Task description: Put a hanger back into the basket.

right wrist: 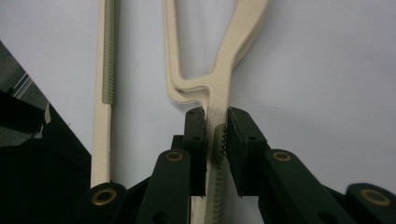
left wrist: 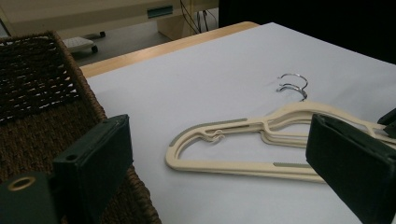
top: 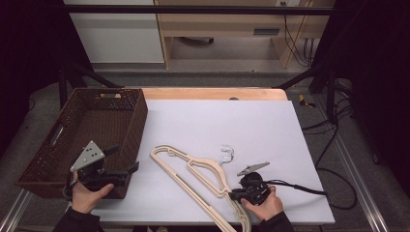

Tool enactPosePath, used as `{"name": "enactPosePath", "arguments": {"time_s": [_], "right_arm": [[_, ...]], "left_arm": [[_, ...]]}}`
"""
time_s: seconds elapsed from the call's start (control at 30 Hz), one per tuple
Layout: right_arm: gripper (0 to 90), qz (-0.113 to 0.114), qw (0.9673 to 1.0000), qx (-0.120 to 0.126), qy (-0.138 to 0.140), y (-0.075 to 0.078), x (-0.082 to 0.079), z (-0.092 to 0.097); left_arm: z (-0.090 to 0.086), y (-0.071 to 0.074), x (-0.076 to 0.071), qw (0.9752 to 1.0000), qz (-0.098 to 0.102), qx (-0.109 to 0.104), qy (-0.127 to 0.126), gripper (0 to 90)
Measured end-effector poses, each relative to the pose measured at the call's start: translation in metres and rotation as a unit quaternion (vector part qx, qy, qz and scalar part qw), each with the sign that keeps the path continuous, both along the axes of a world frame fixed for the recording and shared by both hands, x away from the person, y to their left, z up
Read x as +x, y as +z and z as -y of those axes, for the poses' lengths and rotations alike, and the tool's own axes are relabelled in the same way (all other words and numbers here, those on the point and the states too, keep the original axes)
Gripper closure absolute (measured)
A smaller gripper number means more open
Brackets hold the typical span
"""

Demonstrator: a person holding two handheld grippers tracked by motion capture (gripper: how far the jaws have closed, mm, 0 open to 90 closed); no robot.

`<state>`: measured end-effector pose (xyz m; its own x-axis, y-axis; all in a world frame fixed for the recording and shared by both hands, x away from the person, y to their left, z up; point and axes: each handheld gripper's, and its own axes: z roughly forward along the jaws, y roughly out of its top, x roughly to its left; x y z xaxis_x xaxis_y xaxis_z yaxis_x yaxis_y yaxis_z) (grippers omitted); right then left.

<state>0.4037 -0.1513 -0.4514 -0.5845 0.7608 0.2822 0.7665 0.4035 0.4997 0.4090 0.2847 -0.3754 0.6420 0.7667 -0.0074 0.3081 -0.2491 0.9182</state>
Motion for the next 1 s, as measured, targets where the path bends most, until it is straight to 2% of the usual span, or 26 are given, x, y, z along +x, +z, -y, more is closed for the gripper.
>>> {"name": "enactPosePath", "arguments": {"time_s": [0.07, 0.17, 0.3, 0.33, 0.37, 0.4, 0.43, 0.73, 0.8, 0.83, 1.0], "right_arm": [[79.9, 0.002, 1.0, 0.0, 0.001, 0.0, 0.0, 0.001], [80.6, 0.01, 0.9997, 0.018, 0.01, 0.004, -0.001, 0.003], [80.8, 0.013, 0.9997, 0.019, 0.01, 0.006, -0.001, 0.004], [80.8, 0.022, 0.9993, 0.024, 0.018, 0.007, -0.001, 0.005], [80.8, 0.022, 0.9993, 0.024, 0.018, 0.007, -0.001, 0.005], [80.9, 0.031, 0.9992, 0.023, 0.014, 0.008, -0.002, 0.006], [80.9, 0.031, 0.9992, 0.023, 0.014, 0.008, -0.002, 0.006], [81.2, 0.049, 0.9982, 0.024, 0.023, 0.014, -0.004, 0.009], [81.2, 0.051, 0.998, 0.027, 0.027, 0.014, -0.004, 0.01], [81.2, 0.051, 0.9979, 0.028, 0.028, 0.014, -0.004, 0.01], [81.3, 0.053, 0.9979, 0.026, 0.025, 0.016, -0.005, 0.01]], "left_arm": [[0.001, 0.0, 0.0, 1.0, 0.0, 0.0, 0.0, 6.9], [0.004, 0.0, -0.001, 1.0, -0.001, 0.0, -0.003, 7.3], [0.016, 0.001, -0.002, 0.9999, -0.006, -0.001, -0.013, 7.9], [0.025, 0.001, -0.002, 0.9997, -0.012, -0.005, -0.02, 8.0], [0.025, 0.001, -0.002, 0.9997, -0.012, -0.005, -0.02, 8.1], [0.037, 0.002, -0.002, 0.9994, -0.019, -0.001, -0.03, 8.1], [0.037, 0.002, -0.002, 0.9994, -0.019, -0.001, -0.03, 8.1], [0.095, 0.006, 0.01, 0.996, -0.039, 0.032, -0.074, 8.3], [0.114, 0.004, 0.019, 0.9951, -0.049, 0.032, -0.079, 9.4], [0.114, 0.004, 0.019, 0.9951, -0.049, 0.032, -0.079, 10.0], [0.146, -0.002, 0.036, 0.993, -0.067, 0.025, -0.094, 15.3]]}}
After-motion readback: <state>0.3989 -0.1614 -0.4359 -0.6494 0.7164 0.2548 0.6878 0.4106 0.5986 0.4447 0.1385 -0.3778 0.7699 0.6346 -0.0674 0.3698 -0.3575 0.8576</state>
